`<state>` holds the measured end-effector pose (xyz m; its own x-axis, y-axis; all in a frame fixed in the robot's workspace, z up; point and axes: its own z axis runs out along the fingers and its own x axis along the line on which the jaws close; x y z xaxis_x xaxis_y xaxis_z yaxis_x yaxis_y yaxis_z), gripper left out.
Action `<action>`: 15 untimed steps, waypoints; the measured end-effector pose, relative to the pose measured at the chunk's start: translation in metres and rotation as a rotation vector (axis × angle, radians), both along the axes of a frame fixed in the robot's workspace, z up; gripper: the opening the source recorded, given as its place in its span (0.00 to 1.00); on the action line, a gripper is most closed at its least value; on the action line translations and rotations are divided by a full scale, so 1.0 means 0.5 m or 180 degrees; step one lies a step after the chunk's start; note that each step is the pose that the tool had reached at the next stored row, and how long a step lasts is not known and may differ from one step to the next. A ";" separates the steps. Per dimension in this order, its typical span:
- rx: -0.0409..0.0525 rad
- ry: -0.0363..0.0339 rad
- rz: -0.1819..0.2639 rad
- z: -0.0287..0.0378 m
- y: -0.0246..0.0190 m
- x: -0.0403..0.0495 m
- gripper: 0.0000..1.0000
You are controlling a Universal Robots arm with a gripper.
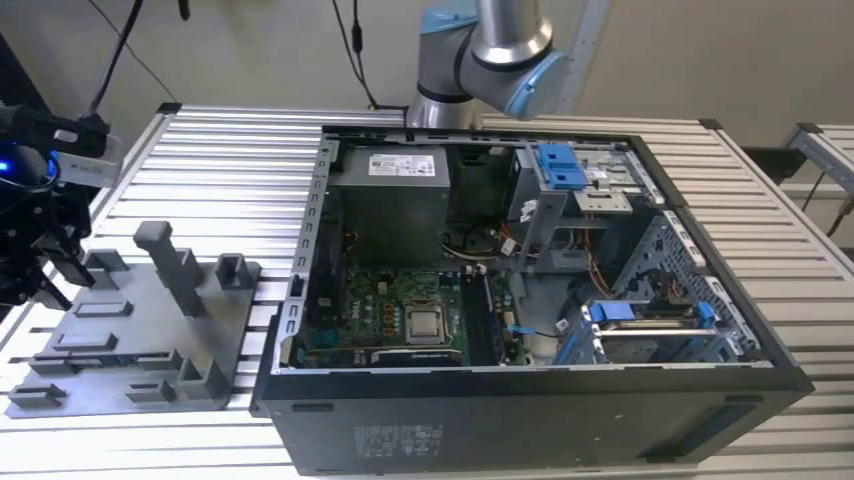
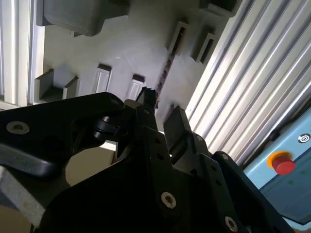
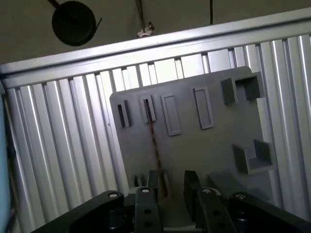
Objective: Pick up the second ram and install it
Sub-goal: 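Pick up the second ram and move it above second insertion slot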
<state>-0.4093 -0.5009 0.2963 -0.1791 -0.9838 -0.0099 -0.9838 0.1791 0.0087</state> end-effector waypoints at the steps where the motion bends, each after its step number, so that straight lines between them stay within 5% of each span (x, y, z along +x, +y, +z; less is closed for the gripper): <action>1: 0.0000 0.0000 0.0041 -0.003 0.0000 0.000 0.36; 9: -0.0001 -0.0006 0.0248 -0.031 0.0000 -0.007 0.36; 15: -0.0002 -0.0050 0.0254 -0.049 -0.0001 -0.016 0.36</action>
<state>-0.4175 -0.5010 0.2717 -0.1001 -0.9949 -0.0115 -0.9949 0.1002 -0.0068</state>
